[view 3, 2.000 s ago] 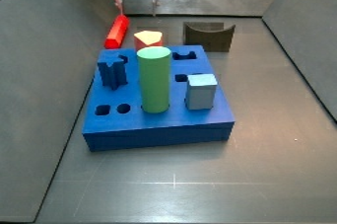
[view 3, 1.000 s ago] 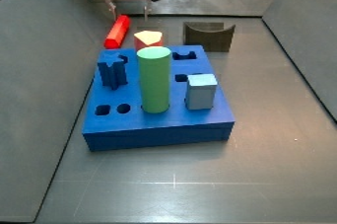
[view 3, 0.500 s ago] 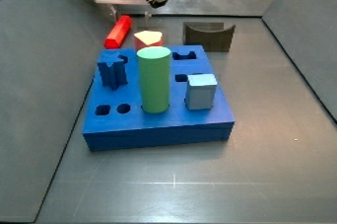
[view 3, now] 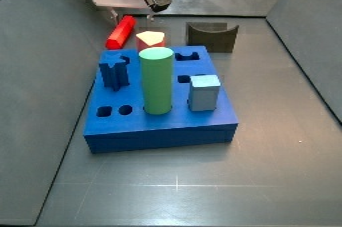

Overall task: Pick up the hexagon object. Move up. Place the hexagon object on the fixture. Regrasp the hexagon object. Move to above the board. Insert the hexagon object.
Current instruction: Pick up the hexagon object.

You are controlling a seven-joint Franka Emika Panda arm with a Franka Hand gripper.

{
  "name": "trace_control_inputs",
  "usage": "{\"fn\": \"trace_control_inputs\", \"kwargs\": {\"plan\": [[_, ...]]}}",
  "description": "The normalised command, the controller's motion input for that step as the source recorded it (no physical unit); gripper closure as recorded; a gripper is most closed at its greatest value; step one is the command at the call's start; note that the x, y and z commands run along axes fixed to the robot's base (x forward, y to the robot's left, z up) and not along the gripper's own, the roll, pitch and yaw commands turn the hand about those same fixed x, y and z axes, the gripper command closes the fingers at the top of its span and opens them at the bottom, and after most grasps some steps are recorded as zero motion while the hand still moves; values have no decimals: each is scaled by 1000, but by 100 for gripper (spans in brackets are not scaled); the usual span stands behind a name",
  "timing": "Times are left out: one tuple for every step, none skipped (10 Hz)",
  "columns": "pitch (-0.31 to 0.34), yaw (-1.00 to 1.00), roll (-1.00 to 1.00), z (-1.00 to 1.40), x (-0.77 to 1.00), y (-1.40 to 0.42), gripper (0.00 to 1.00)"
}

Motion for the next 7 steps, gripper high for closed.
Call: {"fn": "trace_control_inputs", "kwargs": {"plan": [[-390, 0, -110, -440, -106, -86, 0], [-384, 0, -126, -431, -111, -114, 0], [-349, 0, -116, -466, -146, -274, 0], [-231, 51, 36, -600, -200, -1000, 0], [0, 0, 0, 0, 0, 0, 100], [0, 0, 0, 0, 0, 0, 100], [0, 0, 0, 0, 0, 0, 100]]}}
